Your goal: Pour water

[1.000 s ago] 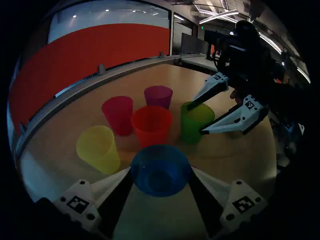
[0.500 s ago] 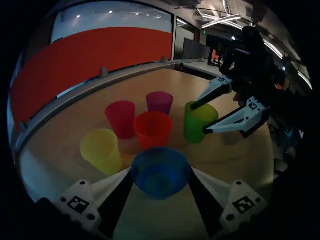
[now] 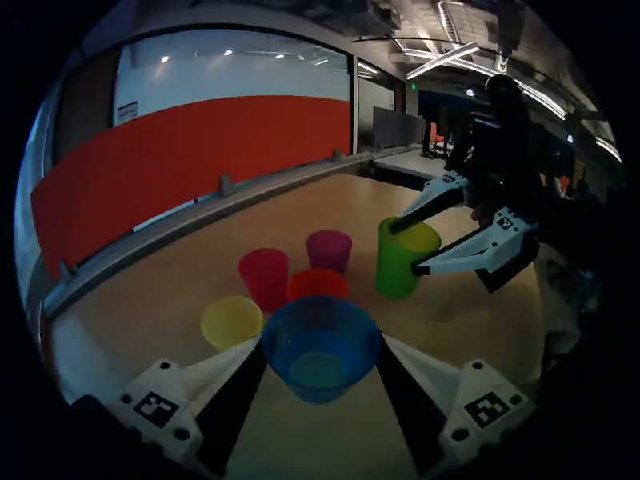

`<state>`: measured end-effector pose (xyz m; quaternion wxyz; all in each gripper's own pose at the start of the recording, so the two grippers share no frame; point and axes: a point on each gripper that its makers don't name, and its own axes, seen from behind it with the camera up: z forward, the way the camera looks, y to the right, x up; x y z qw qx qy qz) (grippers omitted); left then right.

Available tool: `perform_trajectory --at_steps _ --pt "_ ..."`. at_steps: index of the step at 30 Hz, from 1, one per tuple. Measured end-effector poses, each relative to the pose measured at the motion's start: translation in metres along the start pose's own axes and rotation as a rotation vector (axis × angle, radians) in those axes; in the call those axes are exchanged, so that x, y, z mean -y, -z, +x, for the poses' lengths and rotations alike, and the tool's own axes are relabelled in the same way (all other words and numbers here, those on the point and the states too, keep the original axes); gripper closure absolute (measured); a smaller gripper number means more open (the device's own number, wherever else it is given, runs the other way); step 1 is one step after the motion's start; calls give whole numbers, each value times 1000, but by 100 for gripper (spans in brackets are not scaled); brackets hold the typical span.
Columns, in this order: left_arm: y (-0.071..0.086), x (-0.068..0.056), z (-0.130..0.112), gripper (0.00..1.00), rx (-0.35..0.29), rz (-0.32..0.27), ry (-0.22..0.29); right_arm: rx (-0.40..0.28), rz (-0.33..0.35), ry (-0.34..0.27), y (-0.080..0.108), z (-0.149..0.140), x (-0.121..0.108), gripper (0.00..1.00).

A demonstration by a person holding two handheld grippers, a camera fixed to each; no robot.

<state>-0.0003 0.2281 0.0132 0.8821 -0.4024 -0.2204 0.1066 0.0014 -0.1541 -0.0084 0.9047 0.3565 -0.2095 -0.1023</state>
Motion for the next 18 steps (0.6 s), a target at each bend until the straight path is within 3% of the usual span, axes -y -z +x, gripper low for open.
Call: perform_trajectory --at_steps 18 --pt "56 4 55 12 -194 74 6 -221 -24 24 30 83 19 7"
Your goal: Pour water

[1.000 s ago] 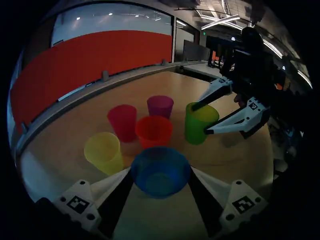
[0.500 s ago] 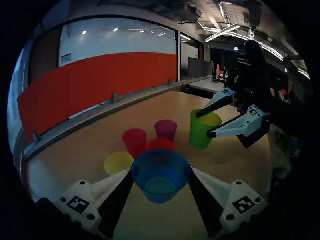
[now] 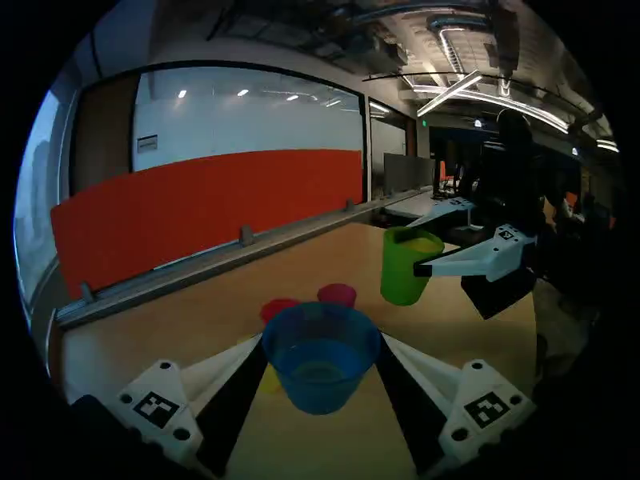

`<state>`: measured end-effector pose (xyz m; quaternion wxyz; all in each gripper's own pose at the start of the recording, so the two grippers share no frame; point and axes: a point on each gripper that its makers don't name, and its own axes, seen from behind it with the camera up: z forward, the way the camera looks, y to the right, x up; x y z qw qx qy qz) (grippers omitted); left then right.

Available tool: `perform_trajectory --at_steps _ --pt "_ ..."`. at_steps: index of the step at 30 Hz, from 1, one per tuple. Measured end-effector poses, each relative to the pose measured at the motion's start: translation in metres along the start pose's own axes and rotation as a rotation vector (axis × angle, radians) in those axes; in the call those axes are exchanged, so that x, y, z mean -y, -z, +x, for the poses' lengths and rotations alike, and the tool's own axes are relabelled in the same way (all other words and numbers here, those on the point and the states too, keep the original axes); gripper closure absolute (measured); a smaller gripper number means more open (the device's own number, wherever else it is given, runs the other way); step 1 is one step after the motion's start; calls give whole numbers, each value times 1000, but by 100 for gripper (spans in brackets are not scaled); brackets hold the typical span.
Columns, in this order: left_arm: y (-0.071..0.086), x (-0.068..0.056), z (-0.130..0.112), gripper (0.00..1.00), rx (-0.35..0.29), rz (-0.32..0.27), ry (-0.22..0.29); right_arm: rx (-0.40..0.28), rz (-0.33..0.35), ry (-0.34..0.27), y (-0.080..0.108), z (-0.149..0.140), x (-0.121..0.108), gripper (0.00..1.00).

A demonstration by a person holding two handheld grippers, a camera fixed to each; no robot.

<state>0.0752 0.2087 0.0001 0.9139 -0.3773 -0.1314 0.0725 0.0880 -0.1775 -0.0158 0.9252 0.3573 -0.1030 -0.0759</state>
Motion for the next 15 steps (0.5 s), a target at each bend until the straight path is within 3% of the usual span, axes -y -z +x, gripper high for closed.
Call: perform_trajectory --at_steps 15 --pt "29 0 45 12 -160 33 15 -122 -4 10 6 48 7 7"
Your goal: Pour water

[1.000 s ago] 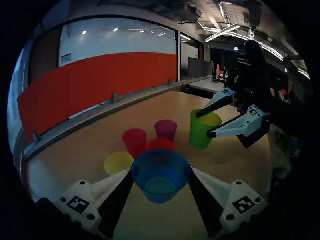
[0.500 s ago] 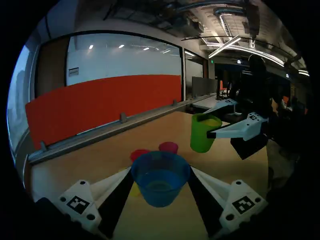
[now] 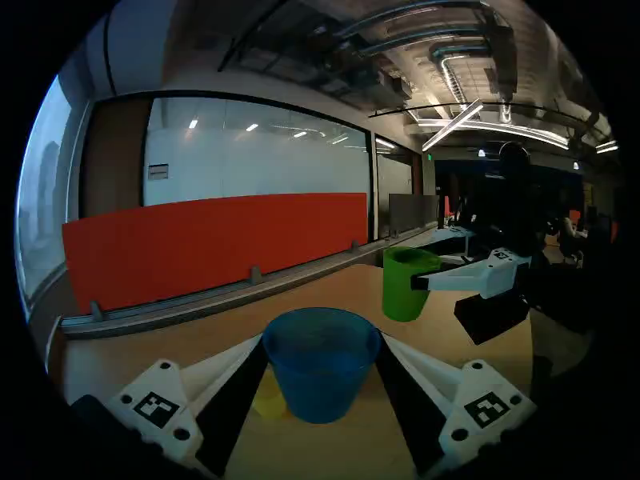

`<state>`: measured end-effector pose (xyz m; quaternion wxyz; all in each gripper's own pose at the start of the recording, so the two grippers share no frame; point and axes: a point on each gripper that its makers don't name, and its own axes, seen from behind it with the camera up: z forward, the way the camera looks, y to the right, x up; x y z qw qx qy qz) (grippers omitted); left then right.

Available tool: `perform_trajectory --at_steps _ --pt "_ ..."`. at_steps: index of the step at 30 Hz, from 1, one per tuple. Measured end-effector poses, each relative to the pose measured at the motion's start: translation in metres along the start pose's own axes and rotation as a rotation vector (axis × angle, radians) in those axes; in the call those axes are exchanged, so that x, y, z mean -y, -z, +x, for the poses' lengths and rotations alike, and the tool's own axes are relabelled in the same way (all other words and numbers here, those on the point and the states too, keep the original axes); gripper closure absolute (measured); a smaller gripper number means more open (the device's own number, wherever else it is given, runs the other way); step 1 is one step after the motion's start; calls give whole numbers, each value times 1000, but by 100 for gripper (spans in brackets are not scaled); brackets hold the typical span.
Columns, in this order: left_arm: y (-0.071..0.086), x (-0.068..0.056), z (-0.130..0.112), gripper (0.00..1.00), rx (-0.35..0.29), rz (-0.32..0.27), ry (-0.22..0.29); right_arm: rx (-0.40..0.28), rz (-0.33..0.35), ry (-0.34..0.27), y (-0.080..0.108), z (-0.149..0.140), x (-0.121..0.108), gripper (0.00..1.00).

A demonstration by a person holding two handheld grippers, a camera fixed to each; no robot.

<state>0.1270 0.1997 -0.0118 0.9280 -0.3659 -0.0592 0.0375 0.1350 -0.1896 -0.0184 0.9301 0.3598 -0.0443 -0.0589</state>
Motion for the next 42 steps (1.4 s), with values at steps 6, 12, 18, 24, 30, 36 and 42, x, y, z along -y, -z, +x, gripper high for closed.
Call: perform_trajectory --at_steps 6,12,18,24,30,36,42 --pt "3 -1 4 12 -23 6 -1 -22 2 -4 0 8 1 7" --pt "4 0 6 12 -33 6 2 -19 7 6 -1 9 3 7" --pt "5 0 10 12 -50 -2 -1 -18 16 16 -3 12 5 7" --pt "7 0 12 12 -68 -2 -2 -16 24 32 -4 16 4 7" --pt "9 -3 13 12 -82 -11 0 -14 30 53 -4 19 5 7" --pt "9 -4 13 12 -77 -9 -13 -13 30 61 -3 21 5 7" --pt "10 -2 21 12 -88 -4 -30 -12 32 62 -2 21 5 7"
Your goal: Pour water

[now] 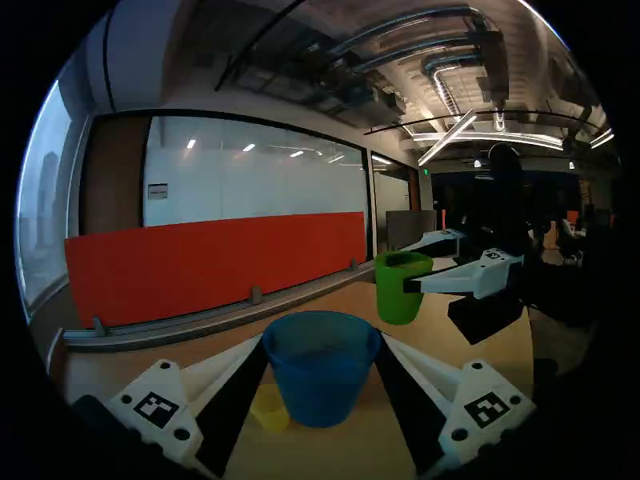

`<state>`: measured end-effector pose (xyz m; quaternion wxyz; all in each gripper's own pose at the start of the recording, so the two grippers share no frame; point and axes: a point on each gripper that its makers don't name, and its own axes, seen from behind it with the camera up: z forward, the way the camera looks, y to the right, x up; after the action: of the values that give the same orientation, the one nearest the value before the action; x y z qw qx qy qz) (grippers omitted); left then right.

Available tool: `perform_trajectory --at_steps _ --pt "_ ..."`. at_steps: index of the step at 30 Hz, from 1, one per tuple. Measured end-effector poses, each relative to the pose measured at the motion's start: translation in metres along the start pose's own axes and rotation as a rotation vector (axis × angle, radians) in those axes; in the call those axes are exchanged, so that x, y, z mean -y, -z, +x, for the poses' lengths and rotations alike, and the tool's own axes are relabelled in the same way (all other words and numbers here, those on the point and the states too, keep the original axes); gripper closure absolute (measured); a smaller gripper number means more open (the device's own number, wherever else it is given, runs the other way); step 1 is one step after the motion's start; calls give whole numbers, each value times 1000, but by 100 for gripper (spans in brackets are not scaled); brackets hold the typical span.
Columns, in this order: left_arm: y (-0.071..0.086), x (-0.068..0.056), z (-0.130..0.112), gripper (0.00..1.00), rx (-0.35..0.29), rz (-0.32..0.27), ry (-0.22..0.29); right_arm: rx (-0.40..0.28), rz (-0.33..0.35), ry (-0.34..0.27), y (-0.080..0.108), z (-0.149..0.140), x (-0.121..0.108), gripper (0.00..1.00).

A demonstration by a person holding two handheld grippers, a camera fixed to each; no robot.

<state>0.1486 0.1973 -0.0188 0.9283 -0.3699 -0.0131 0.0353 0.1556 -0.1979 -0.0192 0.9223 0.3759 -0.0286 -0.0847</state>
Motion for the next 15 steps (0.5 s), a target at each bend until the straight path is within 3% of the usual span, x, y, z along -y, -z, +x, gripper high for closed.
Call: perform_trajectory --at_steps 15 --pt "-4 18 43 12 -28 43 -139 -4 48 -33 -6 -7 20 7"
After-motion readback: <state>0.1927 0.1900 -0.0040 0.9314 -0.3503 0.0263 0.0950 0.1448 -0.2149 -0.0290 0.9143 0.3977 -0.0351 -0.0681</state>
